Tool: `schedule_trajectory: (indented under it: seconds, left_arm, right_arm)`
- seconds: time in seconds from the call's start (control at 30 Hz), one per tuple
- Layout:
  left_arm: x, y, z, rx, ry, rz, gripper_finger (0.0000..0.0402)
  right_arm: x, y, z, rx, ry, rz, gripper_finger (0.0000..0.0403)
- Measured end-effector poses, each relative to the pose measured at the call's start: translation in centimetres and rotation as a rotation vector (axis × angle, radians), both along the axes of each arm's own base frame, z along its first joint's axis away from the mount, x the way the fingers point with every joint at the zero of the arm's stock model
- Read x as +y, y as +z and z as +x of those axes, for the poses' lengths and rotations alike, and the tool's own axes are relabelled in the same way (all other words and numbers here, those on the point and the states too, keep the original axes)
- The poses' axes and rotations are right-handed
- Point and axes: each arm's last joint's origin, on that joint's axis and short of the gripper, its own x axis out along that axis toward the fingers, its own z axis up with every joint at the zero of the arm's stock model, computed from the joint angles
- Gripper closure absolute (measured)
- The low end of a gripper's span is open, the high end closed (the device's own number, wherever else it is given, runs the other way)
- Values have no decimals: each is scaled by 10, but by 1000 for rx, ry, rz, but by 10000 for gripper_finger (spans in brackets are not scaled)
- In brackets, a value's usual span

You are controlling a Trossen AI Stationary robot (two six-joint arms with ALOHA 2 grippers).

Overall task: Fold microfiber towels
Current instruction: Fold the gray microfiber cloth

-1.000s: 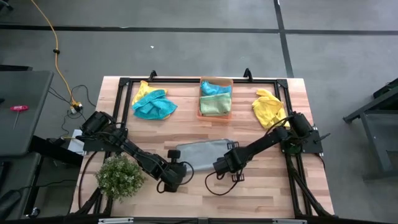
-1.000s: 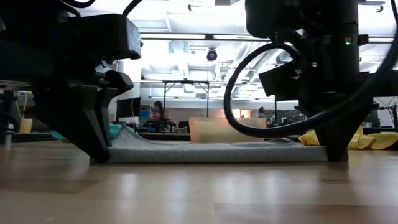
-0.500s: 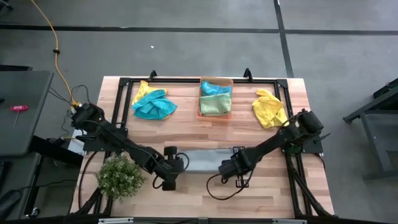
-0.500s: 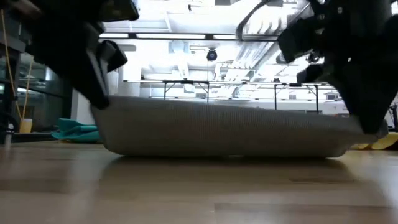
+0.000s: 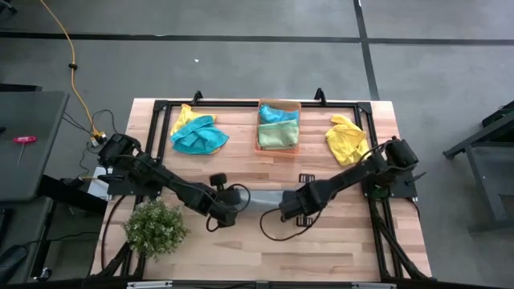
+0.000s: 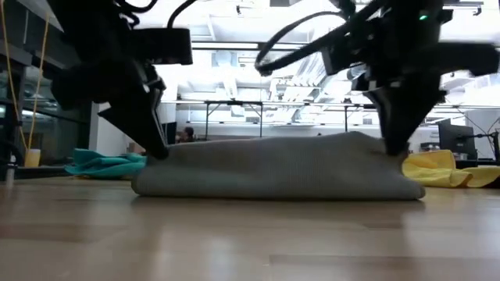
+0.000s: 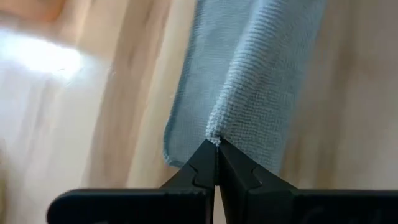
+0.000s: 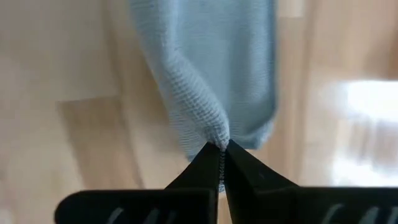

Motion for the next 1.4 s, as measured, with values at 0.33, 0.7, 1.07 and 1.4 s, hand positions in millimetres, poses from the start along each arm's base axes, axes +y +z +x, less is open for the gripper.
schedule_trajectory:
  seconds: [0.33,0.7,1.07,1.4]
  left_arm:
    - [1,-1,-4,-7,93,-6,401]
    - [4,-2,-9,3,162,28,401]
    - [4,-2,-9,-5,165,44,401]
    - [8,0,-9,0,109,194,344]
  right_arm:
    - [-18,0,4,-10,-170,-21,403]
    - [-20,1,5,-64,-269,-79,403]
    - [-25,1,6,-84,-301,-121,384]
    - [-41,-1,6,-71,-314,-270,244]
